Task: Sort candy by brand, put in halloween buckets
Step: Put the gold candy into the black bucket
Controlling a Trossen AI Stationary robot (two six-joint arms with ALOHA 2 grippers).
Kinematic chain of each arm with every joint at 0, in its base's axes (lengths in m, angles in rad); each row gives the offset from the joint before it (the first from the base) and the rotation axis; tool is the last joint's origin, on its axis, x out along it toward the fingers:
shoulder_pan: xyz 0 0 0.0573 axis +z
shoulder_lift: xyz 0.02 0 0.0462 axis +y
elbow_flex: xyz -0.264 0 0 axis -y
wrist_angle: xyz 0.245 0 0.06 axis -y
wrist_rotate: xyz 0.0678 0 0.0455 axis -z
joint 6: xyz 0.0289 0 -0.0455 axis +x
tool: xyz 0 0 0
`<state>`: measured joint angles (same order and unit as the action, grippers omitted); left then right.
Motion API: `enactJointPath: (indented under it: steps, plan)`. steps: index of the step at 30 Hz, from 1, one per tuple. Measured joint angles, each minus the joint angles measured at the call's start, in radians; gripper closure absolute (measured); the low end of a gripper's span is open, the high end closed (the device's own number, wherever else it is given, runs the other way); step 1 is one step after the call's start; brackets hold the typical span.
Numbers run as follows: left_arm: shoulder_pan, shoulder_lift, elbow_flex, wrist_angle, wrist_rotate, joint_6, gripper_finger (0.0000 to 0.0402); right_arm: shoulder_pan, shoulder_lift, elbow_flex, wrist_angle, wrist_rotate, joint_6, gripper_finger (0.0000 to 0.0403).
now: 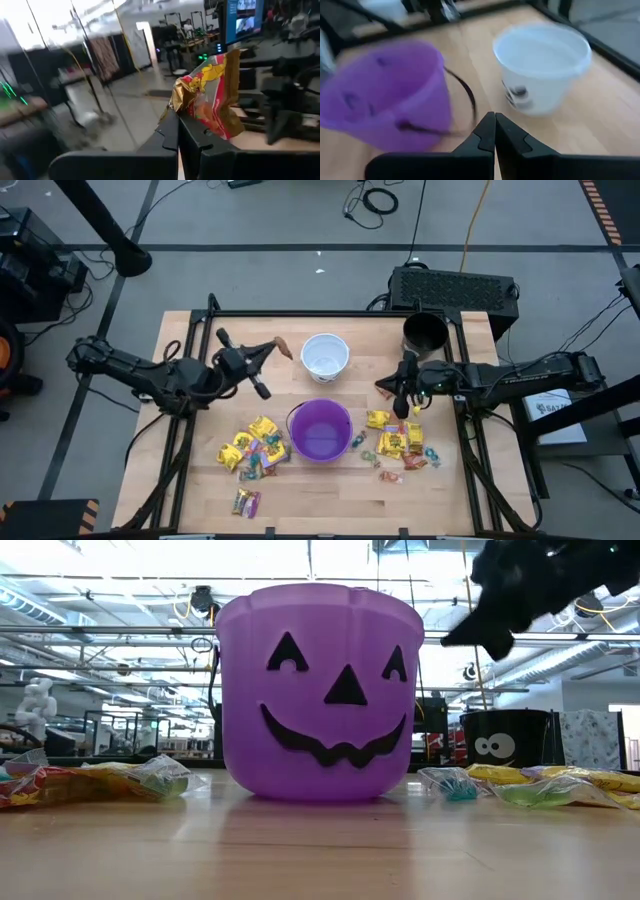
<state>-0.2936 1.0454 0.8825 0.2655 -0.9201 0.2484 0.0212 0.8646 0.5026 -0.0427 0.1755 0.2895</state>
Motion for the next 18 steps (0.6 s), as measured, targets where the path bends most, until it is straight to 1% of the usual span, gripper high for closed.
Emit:
enactJointPath:
  steps: [3,6,11,14,18]
  plan:
    - [0.009,0.009,0.0,-0.03,0.007,-0.125,0.039,0.005,0.0,0.0,0.134,-0.05,-0.015,0.0403]
    - [0.014,0.014,0.0,-0.046,0.01,-0.188,0.0385,0.023,0.0,0.0,0.248,-0.053,-0.039,0.0403]
    - [0.013,0.024,0.0,-0.048,0.012,-0.387,0.0383,0.06,0.011,0.0,0.417,-0.046,-0.066,0.0402]
    - [0.013,0.035,0.001,-0.039,0.012,-0.423,0.0383,0.076,0.049,0.0,0.532,-0.041,-0.084,0.0396]
    - [0.022,0.075,0.002,-0.033,0.013,-0.418,0.0382,0.078,0.135,0.0,0.656,0.03,-0.128,0.0371]
